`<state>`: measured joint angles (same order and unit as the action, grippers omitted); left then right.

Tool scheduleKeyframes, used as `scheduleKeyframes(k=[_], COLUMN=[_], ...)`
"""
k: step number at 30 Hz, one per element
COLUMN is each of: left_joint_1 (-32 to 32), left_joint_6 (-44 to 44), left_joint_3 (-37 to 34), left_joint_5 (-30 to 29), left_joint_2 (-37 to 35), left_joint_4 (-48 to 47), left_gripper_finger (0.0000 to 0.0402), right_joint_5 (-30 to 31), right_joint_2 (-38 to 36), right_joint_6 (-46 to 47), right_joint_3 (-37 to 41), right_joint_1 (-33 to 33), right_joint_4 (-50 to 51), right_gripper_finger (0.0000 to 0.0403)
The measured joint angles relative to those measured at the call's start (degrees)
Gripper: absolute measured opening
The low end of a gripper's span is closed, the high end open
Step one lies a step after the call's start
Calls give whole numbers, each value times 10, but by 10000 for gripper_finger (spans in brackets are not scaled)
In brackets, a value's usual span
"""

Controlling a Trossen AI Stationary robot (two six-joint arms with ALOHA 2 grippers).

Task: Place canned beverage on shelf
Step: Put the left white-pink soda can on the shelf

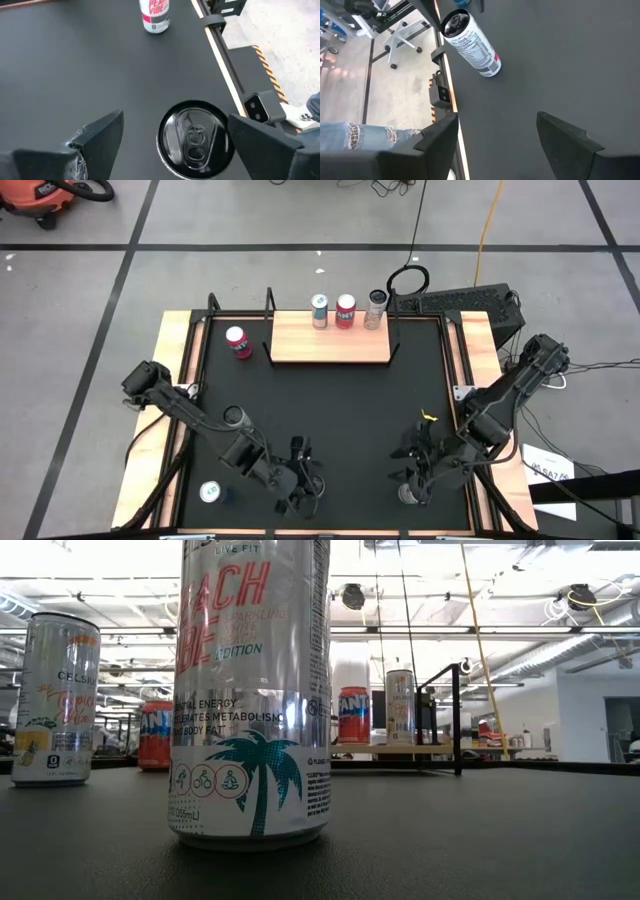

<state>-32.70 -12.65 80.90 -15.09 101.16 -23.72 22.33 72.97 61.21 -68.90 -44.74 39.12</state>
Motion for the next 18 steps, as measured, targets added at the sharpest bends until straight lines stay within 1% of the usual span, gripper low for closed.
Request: scheduleKeyframes(k=[3,7,11,16,18], left_joint_1=[0,-1,-1,1,1], left_joint_6=[-1,-4,-1,-1,-1], left_joint_3=[-1,-20,-24,-31,-37], left_joint_5=[10,22,35,36,37], left_joint_2=[0,0,0,0,0], left_joint_4=[2,2,9,11,17], left_gripper_finger=[356,356,356,356,356], right_joint_5=[1,4,17,19,31], right_joint_2=[0,0,0,0,0], right_joint_6=[0,3,3,-1,-2], right_joint_3=[0,0,0,0,0], right_joint_1=[-4,-11,-16,-16,-14], right_joint_4=[-1,-1,-1,0,0], right_gripper_finger=[256,256,256,256,256])
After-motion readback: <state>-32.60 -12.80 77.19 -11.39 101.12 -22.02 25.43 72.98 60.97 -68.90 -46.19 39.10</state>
